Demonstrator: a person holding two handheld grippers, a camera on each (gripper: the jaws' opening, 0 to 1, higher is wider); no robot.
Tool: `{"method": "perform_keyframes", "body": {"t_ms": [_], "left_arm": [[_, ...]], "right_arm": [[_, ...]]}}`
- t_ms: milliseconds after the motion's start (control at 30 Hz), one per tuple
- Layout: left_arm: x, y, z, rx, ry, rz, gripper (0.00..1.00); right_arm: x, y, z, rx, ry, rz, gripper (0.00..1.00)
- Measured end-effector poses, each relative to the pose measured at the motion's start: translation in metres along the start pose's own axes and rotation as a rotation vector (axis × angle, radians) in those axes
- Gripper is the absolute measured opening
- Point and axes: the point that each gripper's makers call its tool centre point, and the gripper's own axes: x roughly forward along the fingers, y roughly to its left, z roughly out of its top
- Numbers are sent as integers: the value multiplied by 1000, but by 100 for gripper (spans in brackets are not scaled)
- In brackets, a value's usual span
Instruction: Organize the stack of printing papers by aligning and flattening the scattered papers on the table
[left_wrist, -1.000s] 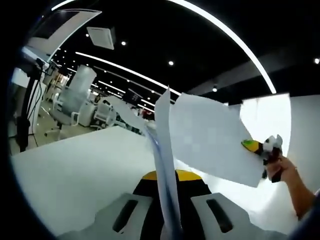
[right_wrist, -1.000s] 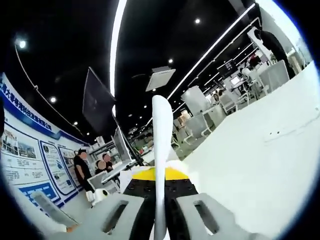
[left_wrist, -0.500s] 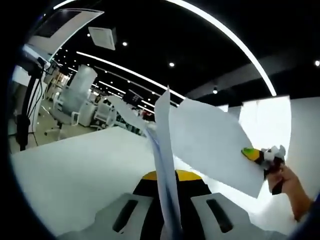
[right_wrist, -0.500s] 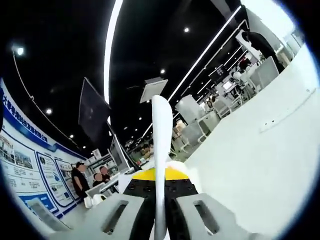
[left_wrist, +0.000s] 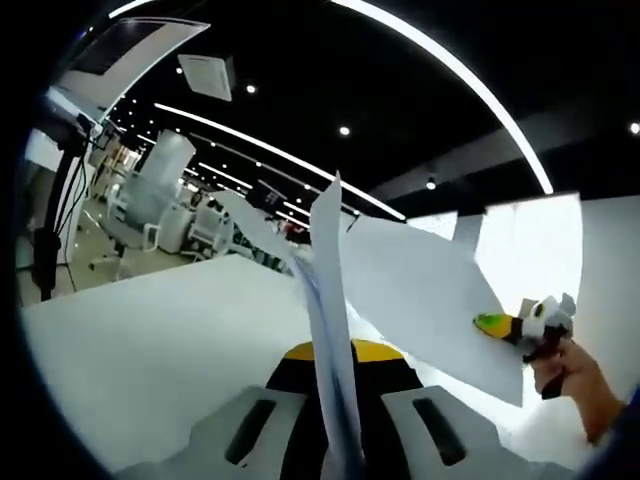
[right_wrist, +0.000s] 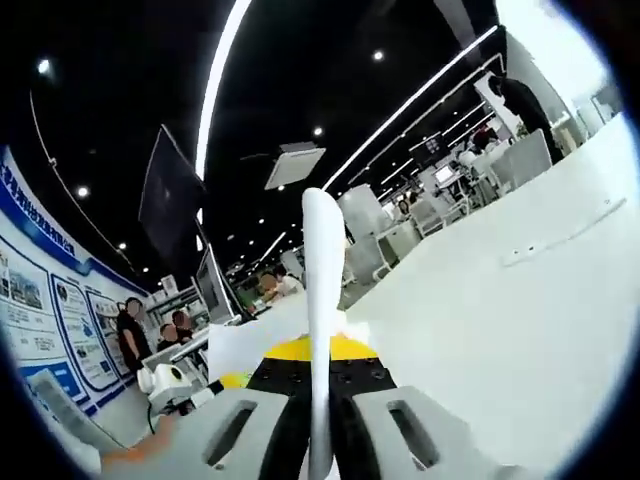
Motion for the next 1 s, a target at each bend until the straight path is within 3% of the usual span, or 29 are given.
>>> {"method": "perform_keyframes", "body": {"t_ms": [367,533,767,1000], "left_arm": [[-1,4,3,-44,-12,10,8],[-3,10,8,-114,-35,13,8],[-3,13,9,-146,-43,22,8],[-2,15,7,-155,-35,30,9]], "right_arm": [[7,5,-10,-147,8,-49,0],[10,8,-13,-200,6,-61,0],[14,13,-20,-257,5,-66,0],[16,12,-25,-257,17,-62,0]]}}
